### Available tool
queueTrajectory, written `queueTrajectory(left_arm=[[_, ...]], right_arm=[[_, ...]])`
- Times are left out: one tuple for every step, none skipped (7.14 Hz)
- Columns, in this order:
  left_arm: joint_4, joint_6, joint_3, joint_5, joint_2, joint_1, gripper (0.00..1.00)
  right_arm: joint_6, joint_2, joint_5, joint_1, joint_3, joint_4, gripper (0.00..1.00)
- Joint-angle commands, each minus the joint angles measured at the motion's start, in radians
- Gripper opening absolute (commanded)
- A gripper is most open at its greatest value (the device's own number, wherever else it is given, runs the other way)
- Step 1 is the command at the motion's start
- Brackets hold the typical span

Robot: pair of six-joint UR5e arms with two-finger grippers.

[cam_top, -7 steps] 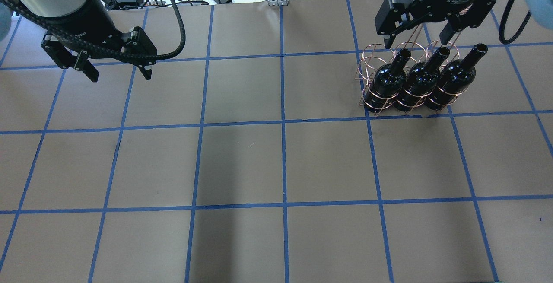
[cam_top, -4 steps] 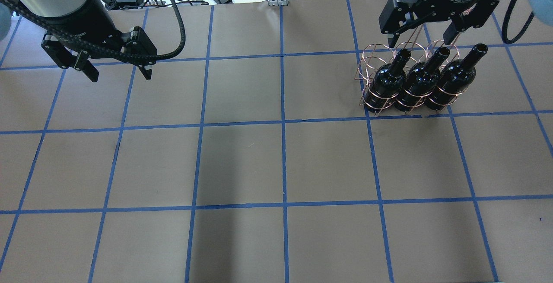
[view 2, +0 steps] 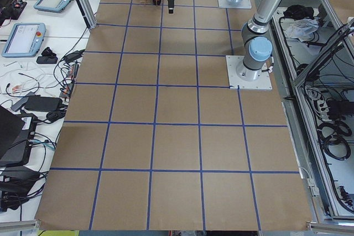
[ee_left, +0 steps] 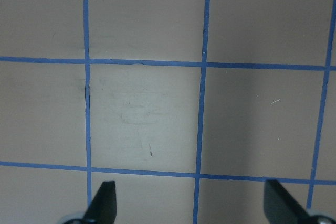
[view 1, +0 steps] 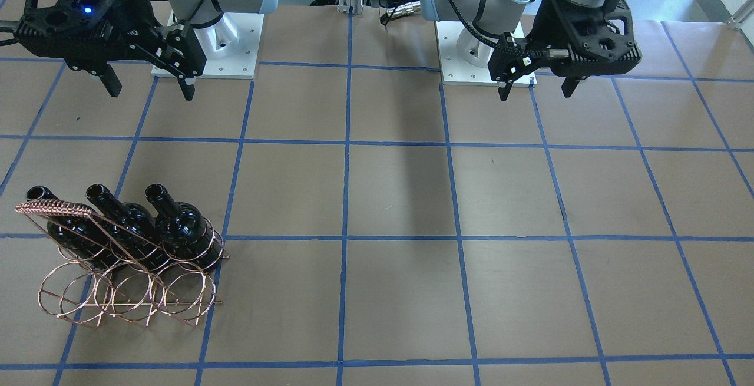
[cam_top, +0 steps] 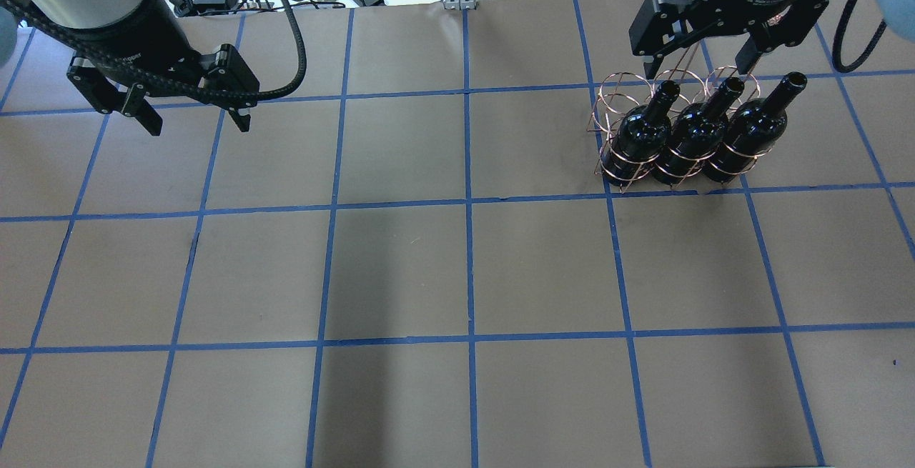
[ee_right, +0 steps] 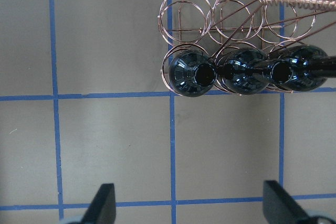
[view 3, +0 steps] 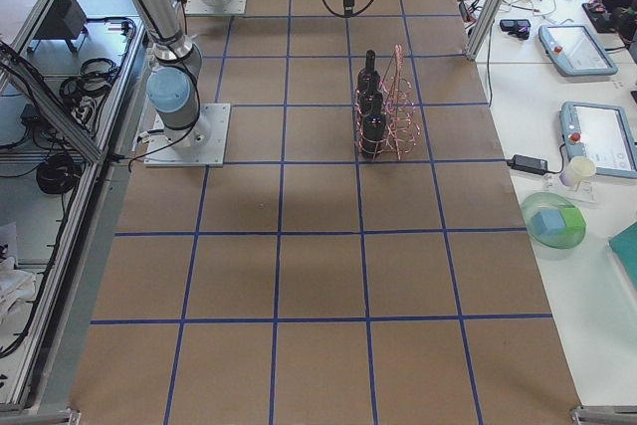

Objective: Place wine into wine basket

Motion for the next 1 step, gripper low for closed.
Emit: queueTrajectory(left_arm=[[0.002,0.0,0.001,-0.001,0.001,0.005,1.0]], right_arm=[[0.0,0.0,0.002,0.0,-0.001,0.0,1.0]])
